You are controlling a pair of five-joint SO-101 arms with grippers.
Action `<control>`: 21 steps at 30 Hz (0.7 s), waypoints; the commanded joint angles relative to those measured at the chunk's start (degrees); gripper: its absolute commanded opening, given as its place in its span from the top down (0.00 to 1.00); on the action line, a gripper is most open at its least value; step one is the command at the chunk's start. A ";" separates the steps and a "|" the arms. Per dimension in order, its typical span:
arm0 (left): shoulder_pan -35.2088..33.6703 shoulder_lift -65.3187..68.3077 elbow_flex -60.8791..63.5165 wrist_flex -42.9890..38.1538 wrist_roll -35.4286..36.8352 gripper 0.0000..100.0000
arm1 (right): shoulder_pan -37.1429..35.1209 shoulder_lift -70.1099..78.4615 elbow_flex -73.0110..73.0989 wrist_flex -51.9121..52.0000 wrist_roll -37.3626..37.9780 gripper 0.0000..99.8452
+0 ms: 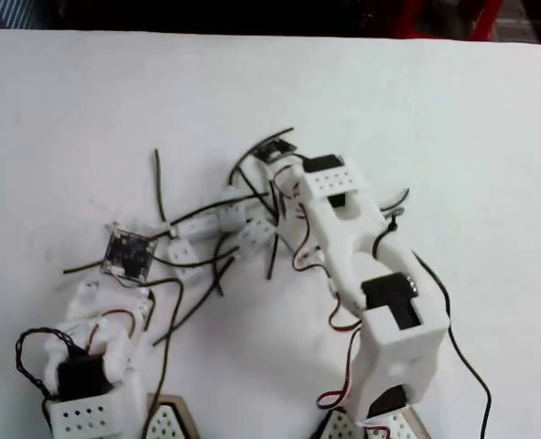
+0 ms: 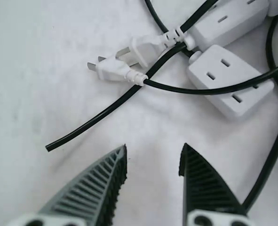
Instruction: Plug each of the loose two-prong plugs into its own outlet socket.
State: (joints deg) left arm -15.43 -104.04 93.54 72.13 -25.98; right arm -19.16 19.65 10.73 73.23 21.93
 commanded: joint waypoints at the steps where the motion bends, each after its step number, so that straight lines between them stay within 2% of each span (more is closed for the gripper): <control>1: -0.48 -0.13 -2.11 0.00 0.00 0.80 | -1.63 2.15 -0.09 0.92 0.35 0.92; 9: -0.48 -0.13 -2.11 0.00 0.00 0.80 | -2.42 4.62 -5.19 8.22 0.35 0.88; 16: -0.48 -0.13 -2.11 0.09 0.00 0.80 | -2.59 7.25 -5.98 8.40 0.35 0.89; 21: -0.48 -0.13 -2.11 0.09 0.00 0.80 | -2.51 6.37 -5.98 8.31 0.35 0.96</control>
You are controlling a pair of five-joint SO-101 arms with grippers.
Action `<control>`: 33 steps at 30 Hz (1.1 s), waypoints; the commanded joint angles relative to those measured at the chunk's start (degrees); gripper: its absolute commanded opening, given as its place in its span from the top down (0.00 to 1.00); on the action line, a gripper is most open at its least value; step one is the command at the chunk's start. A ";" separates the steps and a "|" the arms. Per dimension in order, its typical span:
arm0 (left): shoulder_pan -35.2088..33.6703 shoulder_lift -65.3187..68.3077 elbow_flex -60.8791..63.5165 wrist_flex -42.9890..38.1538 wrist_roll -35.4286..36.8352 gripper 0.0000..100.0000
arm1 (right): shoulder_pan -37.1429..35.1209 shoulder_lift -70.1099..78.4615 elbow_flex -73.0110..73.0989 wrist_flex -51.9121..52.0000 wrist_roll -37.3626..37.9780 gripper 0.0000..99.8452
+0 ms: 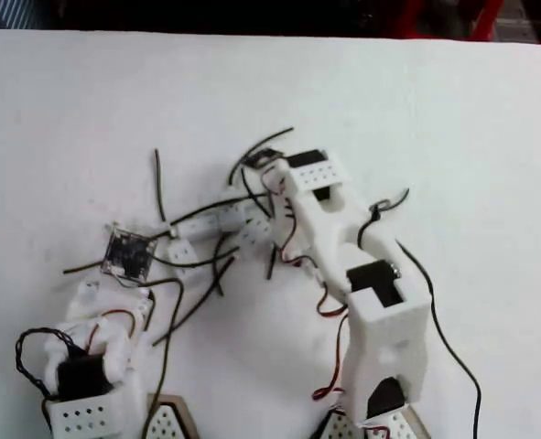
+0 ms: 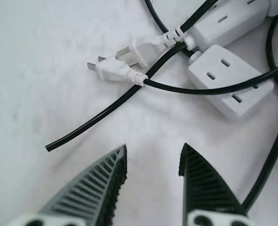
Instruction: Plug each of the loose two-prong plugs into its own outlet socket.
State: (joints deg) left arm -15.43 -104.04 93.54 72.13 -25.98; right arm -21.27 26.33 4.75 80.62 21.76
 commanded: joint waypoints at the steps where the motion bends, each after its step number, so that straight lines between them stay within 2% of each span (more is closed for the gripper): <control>1: -0.48 -0.13 -2.11 0.09 0.00 0.80 | -0.48 -0.75 0.00 0.92 0.44 0.97; 10: -0.48 -0.13 -2.11 0.09 -0.09 0.81 | 0.40 -5.49 0.09 2.95 0.97 0.98; 16: -0.48 -0.13 -2.11 0.09 -0.18 0.81 | 1.10 -5.49 0.35 4.97 1.05 0.90; 27: -0.48 -0.13 -2.11 0.18 -0.18 0.81 | 2.24 -5.58 0.35 9.01 4.57 0.89; 33: -0.48 -0.13 -2.11 0.18 -0.18 0.81 | 2.42 -5.49 0.26 7.25 4.57 0.98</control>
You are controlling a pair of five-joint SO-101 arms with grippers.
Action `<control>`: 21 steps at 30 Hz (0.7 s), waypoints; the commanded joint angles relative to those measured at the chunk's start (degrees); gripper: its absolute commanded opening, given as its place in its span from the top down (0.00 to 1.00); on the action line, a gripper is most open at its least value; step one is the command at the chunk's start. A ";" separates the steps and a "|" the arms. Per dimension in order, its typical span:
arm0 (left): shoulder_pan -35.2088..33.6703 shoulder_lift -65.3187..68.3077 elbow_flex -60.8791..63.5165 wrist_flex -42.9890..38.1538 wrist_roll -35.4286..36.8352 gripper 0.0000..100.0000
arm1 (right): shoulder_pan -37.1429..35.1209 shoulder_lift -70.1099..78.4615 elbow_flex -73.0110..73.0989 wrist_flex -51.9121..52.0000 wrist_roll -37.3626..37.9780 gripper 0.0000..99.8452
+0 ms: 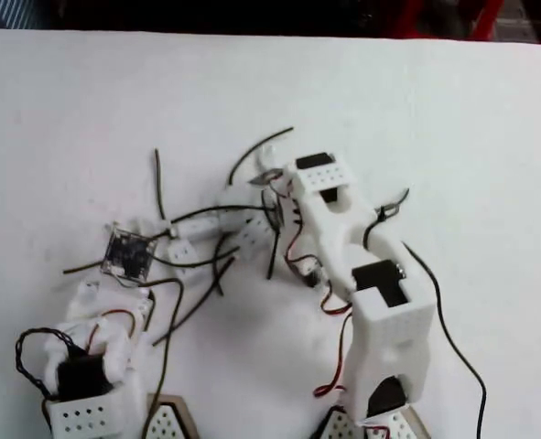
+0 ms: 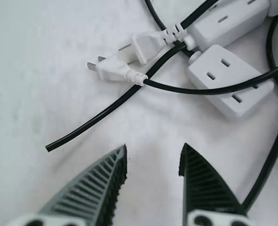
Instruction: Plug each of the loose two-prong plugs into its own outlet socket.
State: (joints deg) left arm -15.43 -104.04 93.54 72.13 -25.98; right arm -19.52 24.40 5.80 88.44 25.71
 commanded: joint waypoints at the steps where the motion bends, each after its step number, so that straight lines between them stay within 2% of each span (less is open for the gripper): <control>1: -0.48 -0.13 -2.11 0.18 -0.18 0.81 | 0.75 -3.56 -0.79 -0.66 0.62 0.98; 5: -0.48 -0.13 -2.11 0.18 -0.18 0.81 | 1.19 -3.56 -0.79 -0.57 0.70 0.97; 9: -0.48 -0.13 -2.11 0.18 -0.26 0.81 | 1.45 -3.56 -0.62 0.92 0.70 0.91; 21: -0.48 -0.13 -2.11 0.18 -0.26 0.81 | 1.36 -3.56 -0.70 1.98 0.70 0.92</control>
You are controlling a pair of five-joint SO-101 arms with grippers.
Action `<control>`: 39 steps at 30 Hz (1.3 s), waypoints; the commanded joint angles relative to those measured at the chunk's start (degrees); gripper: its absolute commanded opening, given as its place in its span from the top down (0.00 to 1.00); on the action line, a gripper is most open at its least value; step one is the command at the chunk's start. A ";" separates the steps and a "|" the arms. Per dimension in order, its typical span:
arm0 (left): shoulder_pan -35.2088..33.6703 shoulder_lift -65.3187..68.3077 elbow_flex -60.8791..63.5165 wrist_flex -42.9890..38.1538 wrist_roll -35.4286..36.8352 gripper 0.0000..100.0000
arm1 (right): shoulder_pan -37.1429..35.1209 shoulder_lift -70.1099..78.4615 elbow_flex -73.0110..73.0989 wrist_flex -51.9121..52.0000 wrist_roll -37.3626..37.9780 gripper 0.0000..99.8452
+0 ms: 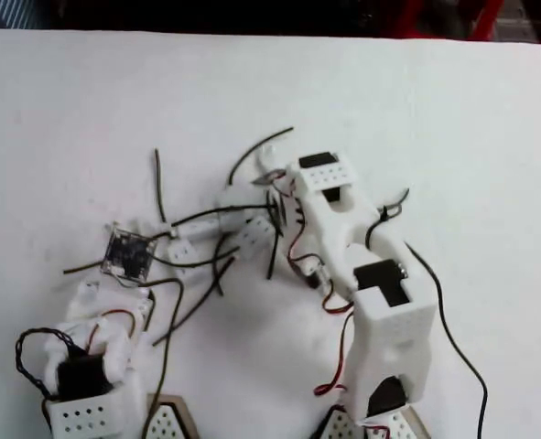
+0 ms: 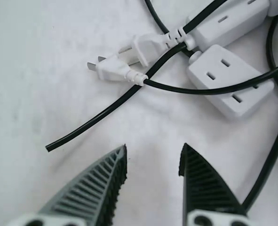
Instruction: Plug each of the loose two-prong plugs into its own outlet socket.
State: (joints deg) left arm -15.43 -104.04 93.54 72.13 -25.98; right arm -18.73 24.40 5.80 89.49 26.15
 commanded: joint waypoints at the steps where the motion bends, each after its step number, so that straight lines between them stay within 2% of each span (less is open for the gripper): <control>1: -0.48 -0.13 -2.11 0.18 -0.26 0.81 | 0.57 -3.56 -0.70 0.92 0.26 0.93; 4: -0.48 -0.13 -2.11 0.18 -0.26 0.81 | 0.57 -4.09 -0.70 0.75 0.26 0.98; 12: -0.40 -0.13 -2.11 0.18 -0.26 0.81 | 0.57 -3.65 -0.97 0.92 -0.18 0.92; 19: -0.40 -0.13 -2.11 0.18 -0.26 0.81 | 0.48 -4.79 -1.05 0.92 0.09 0.98; 26: -0.40 -0.13 -2.11 0.09 -0.26 0.80 | 0.48 -9.19 -0.70 1.27 0.18 0.98; 33: -0.40 -0.13 -2.20 -0.35 -0.09 0.80 | 0.04 -23.69 2.29 3.21 -0.09 0.98; 37: -0.40 -0.13 -2.64 -2.37 0.35 0.81 | -4.09 -37.41 9.23 2.51 -0.70 0.98; 39: -0.40 -0.13 -2.73 -4.57 3.34 0.80 | -6.73 -44.00 11.78 2.51 -4.13 0.98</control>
State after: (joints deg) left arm -15.43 -104.04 93.54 70.73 -25.54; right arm -22.07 -8.13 15.82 91.96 25.45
